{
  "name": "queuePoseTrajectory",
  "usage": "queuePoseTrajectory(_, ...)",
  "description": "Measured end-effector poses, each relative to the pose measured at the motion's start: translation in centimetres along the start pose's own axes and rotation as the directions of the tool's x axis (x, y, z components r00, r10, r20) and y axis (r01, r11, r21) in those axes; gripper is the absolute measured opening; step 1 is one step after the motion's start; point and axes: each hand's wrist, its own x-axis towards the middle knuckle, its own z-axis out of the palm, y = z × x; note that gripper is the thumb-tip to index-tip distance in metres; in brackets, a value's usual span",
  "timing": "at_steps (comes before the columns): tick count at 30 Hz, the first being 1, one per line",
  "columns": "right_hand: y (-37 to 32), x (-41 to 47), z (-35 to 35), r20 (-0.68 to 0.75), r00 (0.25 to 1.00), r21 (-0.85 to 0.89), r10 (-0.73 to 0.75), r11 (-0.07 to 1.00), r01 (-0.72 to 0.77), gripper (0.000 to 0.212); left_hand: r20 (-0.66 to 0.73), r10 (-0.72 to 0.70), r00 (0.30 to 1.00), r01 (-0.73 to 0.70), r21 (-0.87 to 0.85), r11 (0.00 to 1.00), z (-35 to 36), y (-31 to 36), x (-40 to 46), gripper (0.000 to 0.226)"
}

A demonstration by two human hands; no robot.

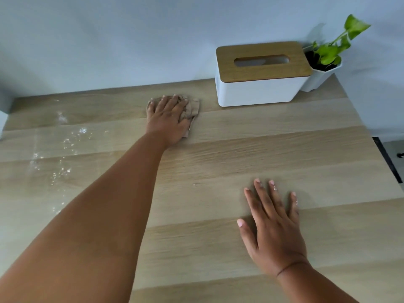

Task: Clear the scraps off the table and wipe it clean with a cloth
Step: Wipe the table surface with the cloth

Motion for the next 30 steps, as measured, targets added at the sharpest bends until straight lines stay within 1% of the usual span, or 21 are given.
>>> queuePoseTrajectory(2,-0.2,0.0,-0.2,0.036,0.999,-0.013,0.014,1.0,-0.013,0.073,-0.013,0.033,0.999,-0.033,-0.007,0.999,0.4,0.7,-2.2,0.077)
queuePoseTrajectory(6,-0.4,0.1,-0.7,0.092,0.995,-0.024,0.034,0.999,-0.032,0.073,-0.023,0.028,0.999,-0.028,-0.007,1.0,1.7,2.5,-6.9,0.075)
queuePoseTrajectory(10,-0.6,0.0,-0.9,0.091,0.995,-0.014,0.04,0.999,-0.039,0.073,-0.025,0.062,0.998,-0.062,-0.018,0.998,3.1,4.2,-11.3,0.07)
queuePoseTrajectory(17,-0.7,-0.1,-1.2,0.079,0.996,-0.002,0.037,0.999,-0.037,0.074,-0.1,0.11,0.989,-0.115,-0.047,0.992,5.1,6.4,-18.7,0.068)
queuePoseTrajectory(24,-0.7,0.0,-1.0,0.061,0.998,0.008,0.031,0.999,-0.032,0.074,-0.113,0.032,0.993,-0.039,-0.062,0.997,6.3,7.6,-24.9,0.068)
queuePoseTrajectory(30,-0.3,0.1,-0.4,0.05,0.999,0.048,0.014,0.999,-0.017,0.076,-0.075,-0.025,0.997,0.021,-0.048,0.999,6.8,8.3,-30.4,0.067)
